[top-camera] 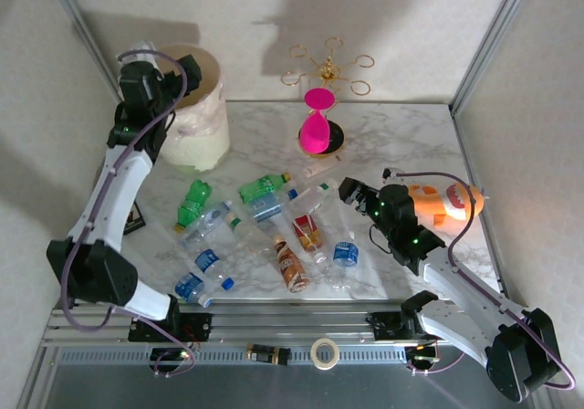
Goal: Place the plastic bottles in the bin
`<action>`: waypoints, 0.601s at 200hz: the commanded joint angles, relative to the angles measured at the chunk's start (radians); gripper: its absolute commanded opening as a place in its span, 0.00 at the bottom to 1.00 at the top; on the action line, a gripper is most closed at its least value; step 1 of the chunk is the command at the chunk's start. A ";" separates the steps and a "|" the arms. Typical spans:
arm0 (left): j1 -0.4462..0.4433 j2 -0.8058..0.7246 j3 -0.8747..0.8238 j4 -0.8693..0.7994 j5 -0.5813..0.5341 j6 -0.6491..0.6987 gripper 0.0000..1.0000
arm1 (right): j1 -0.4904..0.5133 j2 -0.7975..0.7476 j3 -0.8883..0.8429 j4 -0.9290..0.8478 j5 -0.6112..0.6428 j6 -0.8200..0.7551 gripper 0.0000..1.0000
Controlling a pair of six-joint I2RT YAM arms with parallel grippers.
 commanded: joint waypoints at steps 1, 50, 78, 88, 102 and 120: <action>-0.070 -0.105 -0.134 0.146 0.087 -0.045 1.00 | -0.003 -0.009 -0.006 0.003 0.029 -0.002 0.99; -0.296 -0.318 -0.484 0.371 0.145 -0.075 1.00 | -0.020 -0.027 0.000 -0.024 -0.039 -0.002 0.99; -0.406 -0.386 -0.622 0.407 0.125 -0.084 0.99 | -0.020 -0.001 0.061 -0.159 -0.039 -0.025 0.99; -0.440 -0.400 -0.668 0.428 0.124 -0.091 1.00 | -0.019 0.018 0.081 -0.215 -0.049 -0.030 0.99; -0.483 -0.407 -0.735 0.461 0.117 -0.119 1.00 | -0.017 0.047 0.099 -0.279 -0.071 -0.033 0.99; -0.537 -0.399 -0.806 0.509 0.111 -0.154 0.99 | -0.005 0.093 0.117 -0.362 -0.080 -0.019 0.99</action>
